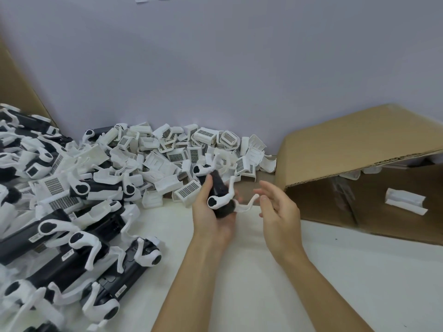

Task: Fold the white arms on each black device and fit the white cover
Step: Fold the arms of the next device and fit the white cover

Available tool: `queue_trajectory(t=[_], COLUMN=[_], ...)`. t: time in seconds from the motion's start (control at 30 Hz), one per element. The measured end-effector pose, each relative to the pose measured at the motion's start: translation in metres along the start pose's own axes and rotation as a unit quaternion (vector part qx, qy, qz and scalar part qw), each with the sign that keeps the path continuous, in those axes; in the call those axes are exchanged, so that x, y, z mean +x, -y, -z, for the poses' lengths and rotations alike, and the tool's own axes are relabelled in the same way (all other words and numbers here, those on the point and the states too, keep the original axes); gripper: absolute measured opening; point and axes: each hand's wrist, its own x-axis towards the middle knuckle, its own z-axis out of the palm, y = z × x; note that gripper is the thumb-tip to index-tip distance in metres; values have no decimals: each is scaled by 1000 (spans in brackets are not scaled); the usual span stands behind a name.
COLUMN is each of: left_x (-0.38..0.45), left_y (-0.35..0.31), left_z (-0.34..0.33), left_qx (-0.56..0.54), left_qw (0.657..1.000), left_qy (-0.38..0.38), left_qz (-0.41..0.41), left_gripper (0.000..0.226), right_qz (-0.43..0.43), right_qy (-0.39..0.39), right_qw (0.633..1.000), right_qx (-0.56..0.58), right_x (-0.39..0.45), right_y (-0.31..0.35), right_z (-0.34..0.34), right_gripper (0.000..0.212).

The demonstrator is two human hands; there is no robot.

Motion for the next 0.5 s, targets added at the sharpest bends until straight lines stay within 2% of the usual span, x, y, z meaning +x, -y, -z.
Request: queue_trajectory(t=[0.13,0.23,0.33,0.5], left_x=[1,1,2,3], left_y=[0,1,1,1], left_z=[3,2,5,8], left_qx=[-45,-13,15,99], left_qw=[999,999,1000,995], left_qy=[21,17,8,-23], left_qz=[-18,-24,-22,-8], left_gripper=[26,52,39,41], right_qz=[-3,4,25,59], right_qy=[38,81,106,129], right_qw=[999,996,993,988], right_qx=[-14,-25,-37,-51], right_x=[-1,-2,-3,-8], right_y=[0,2,4,4], right_z=[1,0,-2,-4], right_gripper=[31,33,28,51])
